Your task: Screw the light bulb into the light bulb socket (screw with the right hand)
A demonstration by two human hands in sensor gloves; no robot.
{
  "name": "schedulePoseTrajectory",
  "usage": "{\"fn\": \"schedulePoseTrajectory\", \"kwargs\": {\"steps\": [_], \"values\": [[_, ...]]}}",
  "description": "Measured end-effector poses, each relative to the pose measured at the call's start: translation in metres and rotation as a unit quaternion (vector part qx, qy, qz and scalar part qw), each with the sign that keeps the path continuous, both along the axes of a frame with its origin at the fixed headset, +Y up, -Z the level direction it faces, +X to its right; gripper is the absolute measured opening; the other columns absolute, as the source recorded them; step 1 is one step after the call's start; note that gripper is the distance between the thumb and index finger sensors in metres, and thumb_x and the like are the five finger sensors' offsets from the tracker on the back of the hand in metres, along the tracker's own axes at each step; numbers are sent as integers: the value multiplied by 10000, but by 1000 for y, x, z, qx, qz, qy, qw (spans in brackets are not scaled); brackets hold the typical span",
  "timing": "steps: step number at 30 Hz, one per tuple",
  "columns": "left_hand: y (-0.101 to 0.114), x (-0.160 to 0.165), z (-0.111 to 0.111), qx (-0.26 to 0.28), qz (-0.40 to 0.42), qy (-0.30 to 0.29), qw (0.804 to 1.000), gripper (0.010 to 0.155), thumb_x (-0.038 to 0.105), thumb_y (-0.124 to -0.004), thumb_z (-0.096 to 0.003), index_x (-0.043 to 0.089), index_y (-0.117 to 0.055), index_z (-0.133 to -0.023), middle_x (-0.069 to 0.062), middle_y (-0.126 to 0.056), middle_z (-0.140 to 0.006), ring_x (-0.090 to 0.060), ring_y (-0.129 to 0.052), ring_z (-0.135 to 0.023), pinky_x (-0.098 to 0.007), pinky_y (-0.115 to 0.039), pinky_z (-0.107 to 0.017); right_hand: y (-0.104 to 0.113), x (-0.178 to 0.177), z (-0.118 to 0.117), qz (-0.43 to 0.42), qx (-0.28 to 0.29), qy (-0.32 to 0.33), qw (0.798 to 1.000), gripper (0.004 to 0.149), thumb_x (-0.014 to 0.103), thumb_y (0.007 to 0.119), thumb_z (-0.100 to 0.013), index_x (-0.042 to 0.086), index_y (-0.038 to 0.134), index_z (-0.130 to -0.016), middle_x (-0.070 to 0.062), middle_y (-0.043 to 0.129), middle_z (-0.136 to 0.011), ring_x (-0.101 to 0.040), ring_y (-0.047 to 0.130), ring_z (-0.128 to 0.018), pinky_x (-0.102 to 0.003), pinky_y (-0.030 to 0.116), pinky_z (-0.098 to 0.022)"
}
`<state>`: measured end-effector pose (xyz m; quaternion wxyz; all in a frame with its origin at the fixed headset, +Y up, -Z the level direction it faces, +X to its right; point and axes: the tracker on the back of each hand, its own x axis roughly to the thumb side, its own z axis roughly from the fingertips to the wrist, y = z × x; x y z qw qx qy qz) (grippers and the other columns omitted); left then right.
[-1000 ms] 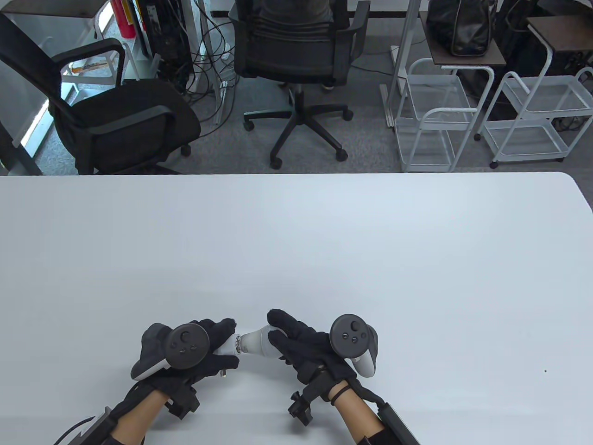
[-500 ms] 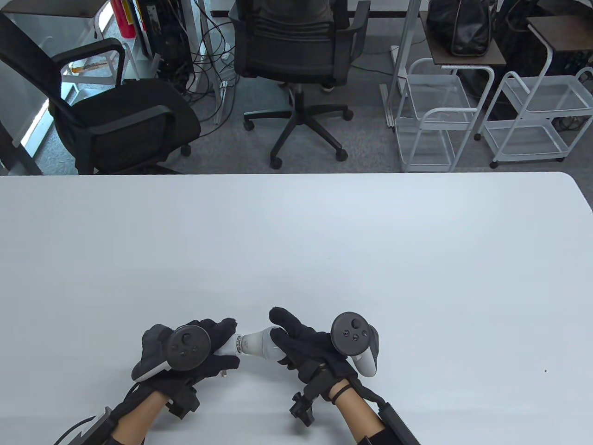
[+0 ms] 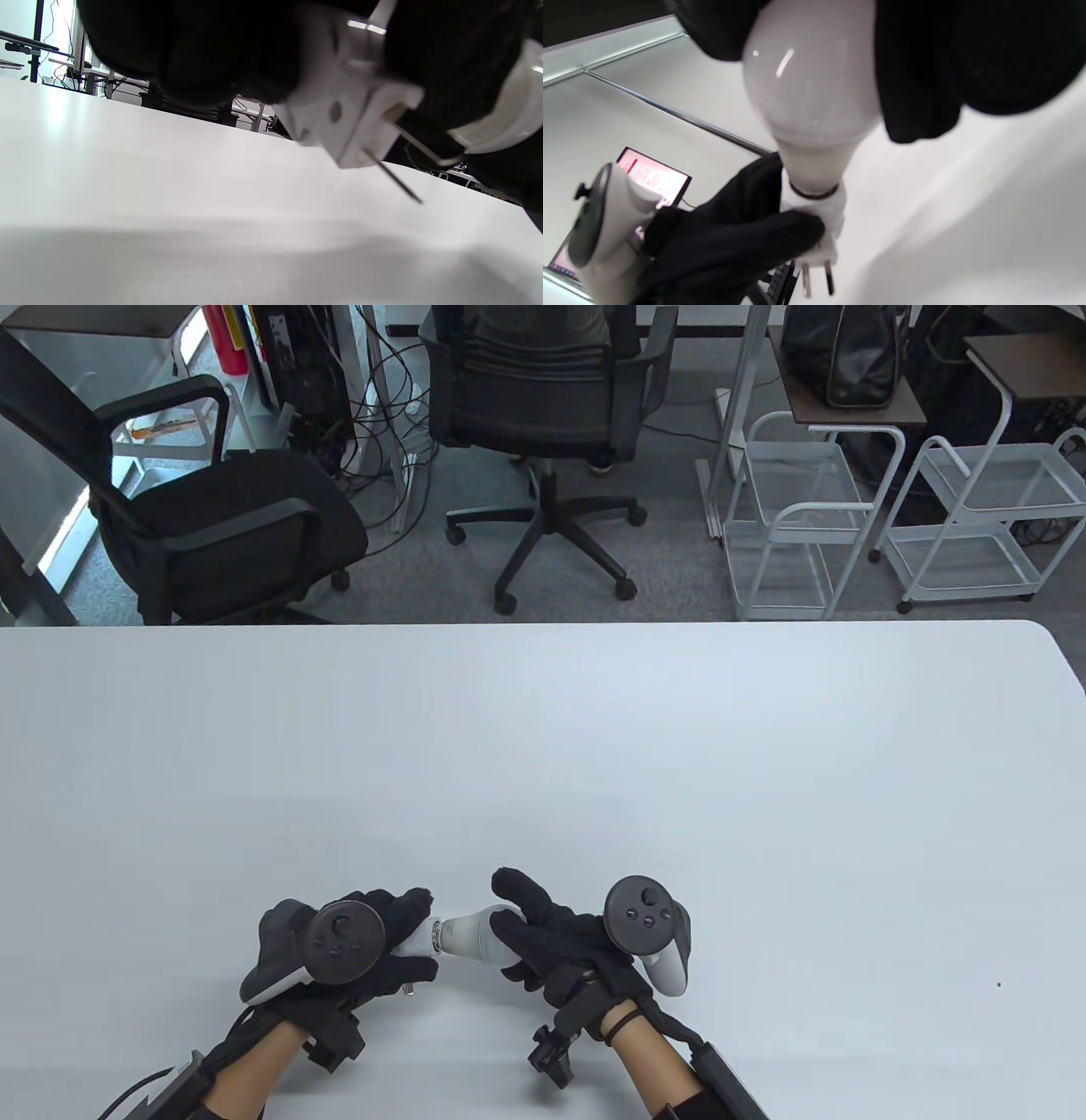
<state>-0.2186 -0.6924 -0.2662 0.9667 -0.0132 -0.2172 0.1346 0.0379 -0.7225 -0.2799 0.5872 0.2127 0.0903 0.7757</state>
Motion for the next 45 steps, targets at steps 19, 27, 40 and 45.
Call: {"fn": "schedulePoseTrajectory", "kwargs": {"steps": [19, 27, 40, 45], "values": [[-1, -2, -1, -6, 5, 2, 1000, 756, 560, -912, -420, 159, -719, -1031, -150, -868, -715, -224, -889, -550, -570, -679, -664, -3, 0, -1, -39, -23, 25, 999, 571, 285, 671, -606, -58, 518, -1036, -502, 475, -908, -569, 836, -508, -565, 773, -304], [-2, 0, 0, -10, 8, -3, 1000, 758, 561, -913, -417, 165, -716, -1033, -147, -867, -720, -221, -888, -555, -568, -678, -668, -6, 3, -1, -39, -40, -12, 998, 533, 304, 648, -620, -8, 523, -1033, -518, 707, -668, -446, 934, -377, -470, 830, -198], [-1, 0, 0, -5, 7, -3, 1000, 758, 563, -912, -416, 170, -714, -1033, -143, -867, -721, -219, -888, -558, -565, -678, -671, -7, 5, -1, -46, -47, -20, 998, 542, 287, 653, -615, -24, 510, -1035, -517, 679, -704, -465, 927, -368, -470, 826, -196], [-1, 0, 0, -7, 7, -2, 1000, 757, 562, -912, -417, 168, -714, -1032, -146, -867, -719, -222, -889, -554, -568, -678, -668, -5, 5, 0, -46, -34, -23, 998, 520, 293, 672, -607, -48, 624, -997, -523, 687, -721, -501, 914, -396, -491, 822, -222]]}}
